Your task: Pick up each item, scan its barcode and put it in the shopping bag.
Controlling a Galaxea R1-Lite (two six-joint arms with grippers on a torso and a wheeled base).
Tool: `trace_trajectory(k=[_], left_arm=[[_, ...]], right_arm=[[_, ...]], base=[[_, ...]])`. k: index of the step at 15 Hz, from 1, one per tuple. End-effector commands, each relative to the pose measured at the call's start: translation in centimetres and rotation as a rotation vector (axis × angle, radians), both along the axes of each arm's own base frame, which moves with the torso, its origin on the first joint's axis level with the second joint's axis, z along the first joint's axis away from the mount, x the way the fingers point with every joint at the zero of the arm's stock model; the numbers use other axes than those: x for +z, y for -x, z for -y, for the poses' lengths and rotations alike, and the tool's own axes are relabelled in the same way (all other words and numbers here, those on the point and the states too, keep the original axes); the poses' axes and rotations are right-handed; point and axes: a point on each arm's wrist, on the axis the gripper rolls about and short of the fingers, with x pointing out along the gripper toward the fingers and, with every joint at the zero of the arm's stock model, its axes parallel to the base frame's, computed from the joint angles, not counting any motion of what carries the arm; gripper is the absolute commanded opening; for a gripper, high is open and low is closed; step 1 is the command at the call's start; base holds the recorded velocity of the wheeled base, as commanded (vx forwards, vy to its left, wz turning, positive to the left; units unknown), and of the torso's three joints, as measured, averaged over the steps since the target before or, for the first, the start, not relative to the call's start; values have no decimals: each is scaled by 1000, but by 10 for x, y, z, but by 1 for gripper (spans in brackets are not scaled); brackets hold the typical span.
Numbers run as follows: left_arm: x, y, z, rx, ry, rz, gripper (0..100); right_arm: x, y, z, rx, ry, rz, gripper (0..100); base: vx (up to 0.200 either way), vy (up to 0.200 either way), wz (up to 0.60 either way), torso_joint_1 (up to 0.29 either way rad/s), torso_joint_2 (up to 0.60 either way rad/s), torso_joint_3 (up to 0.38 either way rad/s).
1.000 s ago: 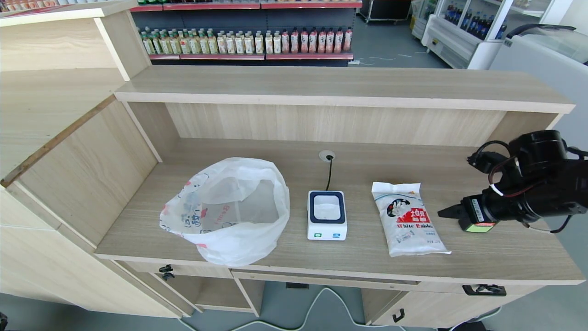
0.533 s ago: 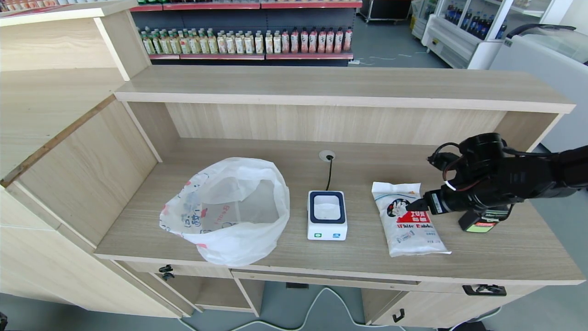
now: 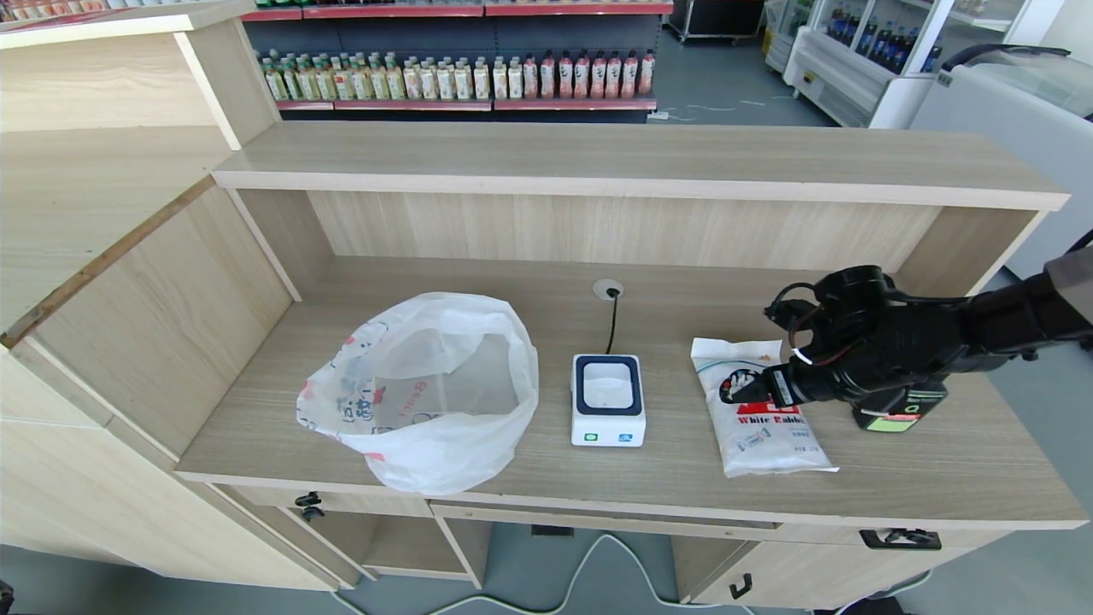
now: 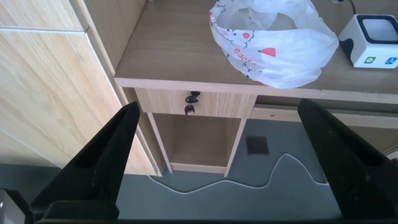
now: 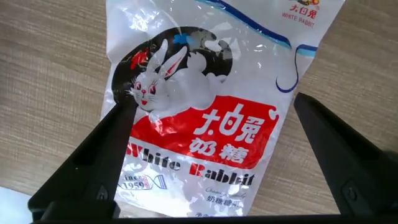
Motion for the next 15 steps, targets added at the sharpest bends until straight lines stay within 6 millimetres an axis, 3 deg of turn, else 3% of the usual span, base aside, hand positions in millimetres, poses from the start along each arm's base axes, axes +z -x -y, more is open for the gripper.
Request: trace_trajectory(k=[1,5,10,15], left_arm=[[0,0,0,0,-1,0,100],[0,0,0,0,-1,0,100],[0,0,0,0,0,0,100],[0,0,0,0,0,0,100]], right_arm=[[-6,-2,0,4,-4,-15,100],[-10,-6,-4,76,-84,-3,100],[-27,-2,0,96,-37,-44,100],[-24,-1,9,128,-68,-26,100]], base=[[0,0,0,0,0,0],[0,0,0,0,0,0],[0,0,0,0,0,0],[0,0,0,0,0,0]])
